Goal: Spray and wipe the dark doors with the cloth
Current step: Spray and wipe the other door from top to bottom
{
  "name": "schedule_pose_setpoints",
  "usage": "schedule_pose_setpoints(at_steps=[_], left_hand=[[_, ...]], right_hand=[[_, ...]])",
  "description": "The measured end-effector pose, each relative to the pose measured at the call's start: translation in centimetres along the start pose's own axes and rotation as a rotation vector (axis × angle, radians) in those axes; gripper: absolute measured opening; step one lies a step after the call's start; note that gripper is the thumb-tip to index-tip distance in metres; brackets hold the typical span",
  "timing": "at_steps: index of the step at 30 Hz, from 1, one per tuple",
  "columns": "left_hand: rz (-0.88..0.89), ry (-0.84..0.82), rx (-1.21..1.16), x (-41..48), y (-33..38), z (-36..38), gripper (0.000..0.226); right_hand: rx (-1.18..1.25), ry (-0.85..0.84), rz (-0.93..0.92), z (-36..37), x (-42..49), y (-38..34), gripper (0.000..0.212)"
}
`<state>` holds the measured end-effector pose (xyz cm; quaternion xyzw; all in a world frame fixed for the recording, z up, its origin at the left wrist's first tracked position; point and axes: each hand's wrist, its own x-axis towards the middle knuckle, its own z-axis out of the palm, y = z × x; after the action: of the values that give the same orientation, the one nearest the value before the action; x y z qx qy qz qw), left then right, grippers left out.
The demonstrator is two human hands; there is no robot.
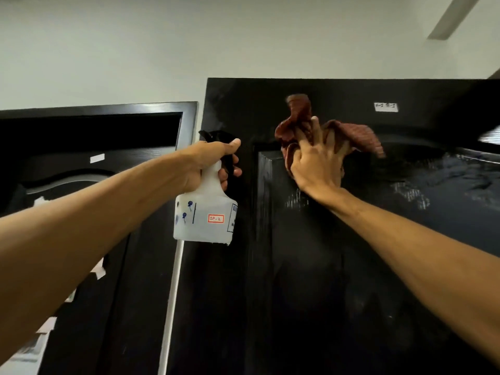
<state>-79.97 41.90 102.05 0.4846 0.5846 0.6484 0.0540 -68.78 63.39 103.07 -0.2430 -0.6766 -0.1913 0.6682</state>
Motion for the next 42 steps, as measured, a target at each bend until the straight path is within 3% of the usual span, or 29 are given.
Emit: schedule_pose_setpoints(at_steps=[4,9,14,19,25,30,34,38,40,42], left_hand=[[-0.004,0.025,-0.015,-0.1,-0.8,-2.7,0.035],[0.039,0.102,-0.011,0.4,0.1,-5.1,0.037],[0.075,0.1,0.0,1.3,0.1,-6.7,0.038],[0.094,0.124,0.017,2.8,1.2,-8.7,0.039],[0.12,0.135,0.04,4.9,3.1,-11.1,0.041],[0.136,0.177,0.034,5.3,6.0,-12.5,0.04],[0.179,0.206,0.012,4.1,7.0,-12.9,0.038],[0.093,0.17,-0.032,1.9,5.6,-12.6,0.039],[0.088,0.184,-0.003,1.0,5.0,-12.1,0.039],[0.096,0.195,0.022,0.2,4.4,-11.3,0.038]], right_hand=[[-0.058,-0.108,-0.415,1.4,-2.3,-3.6,0.049],[0.066,-0.063,-0.134,1.0,2.5,-6.5,0.049],[0.047,-0.146,-0.529,2.0,0.9,-10.6,0.054],[0.095,-0.171,-0.26,2.3,9.4,-14.9,0.057],[0.096,-0.209,-0.435,3.6,9.2,-16.2,0.066],[0.125,-0.199,-0.229,1.3,17.0,-18.4,0.055],[0.074,-0.177,-0.385,2.4,12.2,-19.3,0.055],[0.152,-0.193,-0.588,4.2,2.8,-18.4,0.056],[0.193,-0.248,-0.546,3.4,3.7,-18.2,0.057],[0.26,-0.282,-0.376,2.8,4.8,-17.6,0.062]])
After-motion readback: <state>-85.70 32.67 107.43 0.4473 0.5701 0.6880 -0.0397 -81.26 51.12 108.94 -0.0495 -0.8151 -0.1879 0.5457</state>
